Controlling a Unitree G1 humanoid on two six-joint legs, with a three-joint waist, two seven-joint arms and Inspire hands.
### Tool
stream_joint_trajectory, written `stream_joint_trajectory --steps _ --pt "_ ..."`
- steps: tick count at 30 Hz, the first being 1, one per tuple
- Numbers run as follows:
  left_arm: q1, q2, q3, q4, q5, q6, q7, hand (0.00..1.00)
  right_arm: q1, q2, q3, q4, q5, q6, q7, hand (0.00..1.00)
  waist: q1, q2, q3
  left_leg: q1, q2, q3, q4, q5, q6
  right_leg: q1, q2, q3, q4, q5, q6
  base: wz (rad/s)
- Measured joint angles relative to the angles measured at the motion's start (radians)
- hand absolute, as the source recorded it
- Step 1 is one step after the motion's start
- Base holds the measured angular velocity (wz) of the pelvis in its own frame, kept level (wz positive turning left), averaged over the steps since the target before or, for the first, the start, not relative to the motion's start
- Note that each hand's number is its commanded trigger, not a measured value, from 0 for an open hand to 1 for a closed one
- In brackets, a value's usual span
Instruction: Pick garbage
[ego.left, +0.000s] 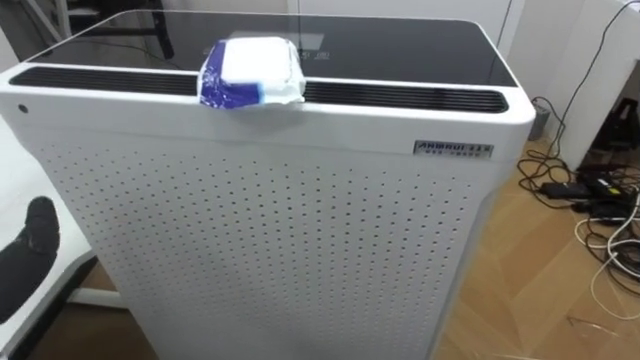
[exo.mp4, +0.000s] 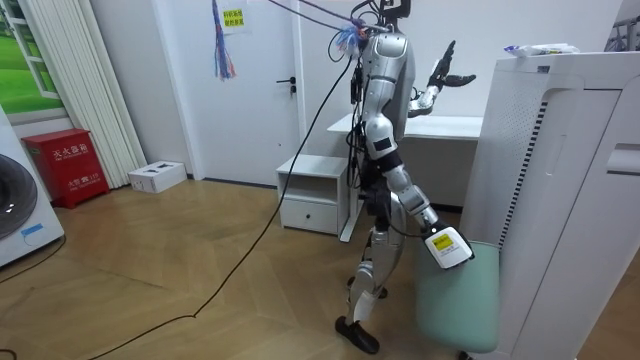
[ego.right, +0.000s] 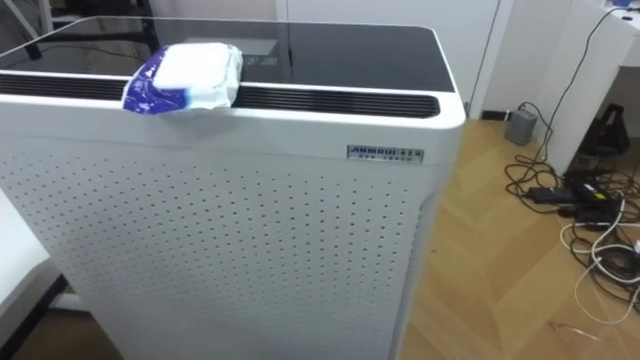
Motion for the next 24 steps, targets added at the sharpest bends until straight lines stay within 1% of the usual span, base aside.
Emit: stream_joint_trajectory --steps 1,4,5,6,8,11,13,17,19,21,22,24 --pt "-0.004 0.0 0.004 -0.001 0.01 0.0 0.0 0.0 0.0 0.0 0.0 0.0 -0.003 0.0 0.003 1.0 0.0 0.0 0.0 0.001 0.0 -0.001 0.0 0.0 0.0 0.002 0.0 -0.002 0.0 0.0 0.0 0.09" --pt "-0.045 0.002 0.01 -0.002 0.041 0.0 0.001 0.0 0.003 0.0 0.0 -0.007 -0.008 -0.002 0.011 1.0 -0.001 0.003 0.0017 -0.004 0.0 0.0 0.009 0.0 0.0 0.004 0.001 -0.003 0.0 0.0 0.0 0.07" --pt "-0.056 0.008 0.01 -0.005 0.051 0.0 0.001 0.0 0.003 -0.001 0.0 -0.007 -0.008 -0.003 0.014 1.0 0.001 0.005 0.0032 -0.004 0.0 0.002 0.01 0.0 0.0 0.005 0.001 -0.002 0.0 0.0 0.0 0.0" --pt "-0.058 0.019 0.01 -0.016 0.053 0.0 0.001 0.0 0.003 -0.001 0.0 -0.007 -0.008 -0.003 0.019 1.0 0.0 0.009 0.0055 -0.004 0.001 0.009 0.013 0.0 0.0 0.006 0.001 -0.001 0.0 0.0 0.0 0.0" --pt "-0.059 0.027 0.01 -0.053 0.066 0.0 -0.001 0.0 0.003 -0.002 0.0 -0.007 -0.008 -0.003 0.031 1.0 -0.001 0.012 0.0073 -0.005 0.002 0.018 0.014 0.0 0.0 0.007 0.0 0.0 0.0 0.0 0.0 0.0" --pt "-0.06 0.032 0.01 -0.104 0.098 -0.005 -0.013 0.0 0.003 -0.011 0.0 -0.007 -0.007 -0.005 0.06 1.0 -0.003 0.018 0.0097 -0.004 0.001 0.021 0.011 0.0 0.0 0.01 -0.001 0.001 -0.002 -0.001 0.001 0.0" --pt "-0.06 0.032 0.009 -0.112 0.108 -0.019 -0.027 0.0 0.003 -0.015 0.0 -0.007 -0.008 -0.006 0.072 1.0 -0.006 0.023 0.0092 0.0 0.001 0.023 0.009 0.001 0.001 0.011 -0.002 0.002 -0.002 -0.001 0.001 0.0" --pt "-0.062 0.032 -0.02 -0.111 0.135 -0.02 -0.079 0.0 0.002 -0.017 0.0 -0.007 -0.028 -0.009 0.094 1.0 -0.012 0.034 0.0086 0.002 -0.002 0.022 0.007 0.004 0.004 0.012 -0.005 -0.001 0.0 0.0 0.003 0.01" --pt "-0.062 0.032 -0.035 -0.112 0.149 -0.02 -0.109 0.0 0.001 -0.019 -0.001 -0.007 -0.04 -0.01 0.106 1.0 -0.015 0.039 0.0056 0.002 -0.003 0.022 0.005 0.004 0.004 0.013 -0.006 -0.001 0.0 0.0 0.004 0.02" --pt "-0.068 0.033 -0.052 -0.115 0.164 -0.018 -0.146 0.0 -0.004 -0.019 0.0 -0.007 -0.074 -0.011 0.12 1.0 -0.032 0.044 0.0046 0.001 -0.004 0.023 0.001 0.006 0.006 0.014 -0.008 -0.002 0.0 0.001 0.005 0.04" --pt "-0.071 0.034 -0.061 -0.118 0.164 -0.017 -0.156 0.0 -0.006 -0.019 0.0 -0.007 -0.077 -0.011 0.124 1.0 -0.034 0.046 0.0056 0.001 -0.004 0.023 0.001 0.006 0.006 0.014 -0.008 -0.001 0.0 0.001 0.005 0.0" --pt "-0.101 0.04 -0.112 -0.125 0.166 -0.017 -0.208 0.0 -0.01 -0.02 0.0 -0.002 -0.088 -0.013 0.137 1.0 -0.035 0.05 0.0113 -0.002 -0.006 0.026 0.001 0.007 0.009 0.012 -0.01 -0.001 -0.002 0.002 0.006 0.0"
